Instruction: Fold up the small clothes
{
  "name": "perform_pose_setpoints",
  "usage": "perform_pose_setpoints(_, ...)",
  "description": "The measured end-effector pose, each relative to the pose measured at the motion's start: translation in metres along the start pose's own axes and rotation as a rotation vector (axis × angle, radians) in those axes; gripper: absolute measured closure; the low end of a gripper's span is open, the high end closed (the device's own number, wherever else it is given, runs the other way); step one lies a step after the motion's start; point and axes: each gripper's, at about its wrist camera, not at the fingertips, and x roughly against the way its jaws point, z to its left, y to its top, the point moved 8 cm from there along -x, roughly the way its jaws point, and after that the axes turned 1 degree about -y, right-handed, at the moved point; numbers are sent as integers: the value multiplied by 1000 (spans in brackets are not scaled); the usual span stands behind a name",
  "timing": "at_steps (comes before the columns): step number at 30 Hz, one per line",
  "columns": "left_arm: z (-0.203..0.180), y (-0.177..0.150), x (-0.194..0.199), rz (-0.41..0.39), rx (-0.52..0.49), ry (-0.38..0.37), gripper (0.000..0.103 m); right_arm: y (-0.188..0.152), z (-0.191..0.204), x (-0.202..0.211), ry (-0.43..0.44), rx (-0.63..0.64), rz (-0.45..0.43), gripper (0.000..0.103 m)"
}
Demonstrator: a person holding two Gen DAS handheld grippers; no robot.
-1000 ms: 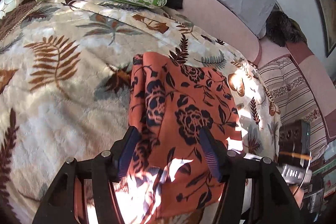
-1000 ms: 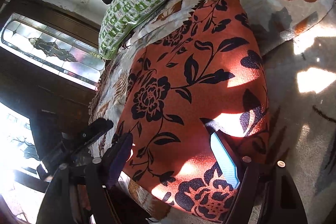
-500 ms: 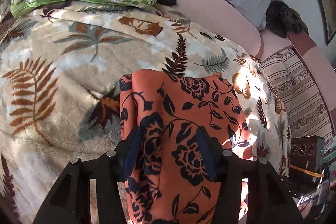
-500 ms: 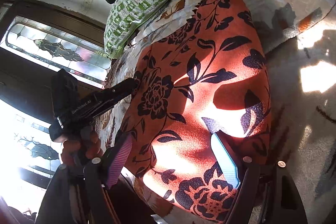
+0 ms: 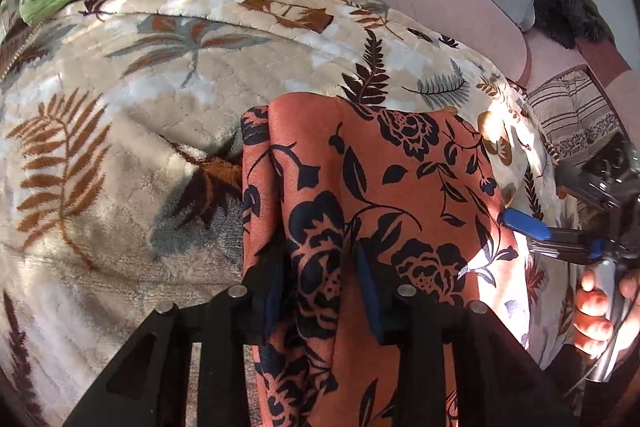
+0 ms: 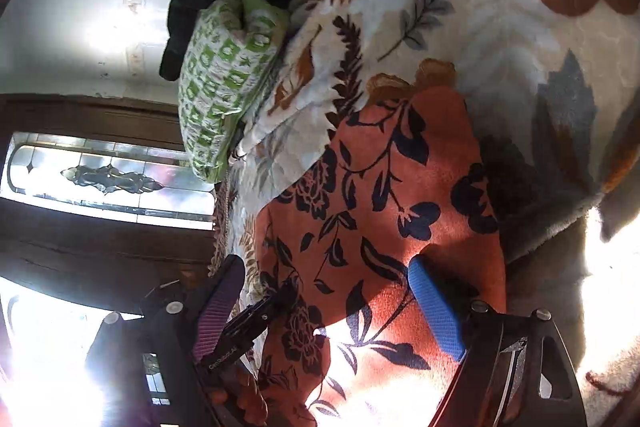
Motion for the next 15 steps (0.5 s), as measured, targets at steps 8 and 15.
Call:
perform_pose_setpoints(8,-12,-25,52,-110,-52,163,39,-99,-9,61,-109,113,-26,16)
perform_pose_setpoints(15,-20,-47,80,-146,-33,199,37,-127,29,63,-41,198,-61,16)
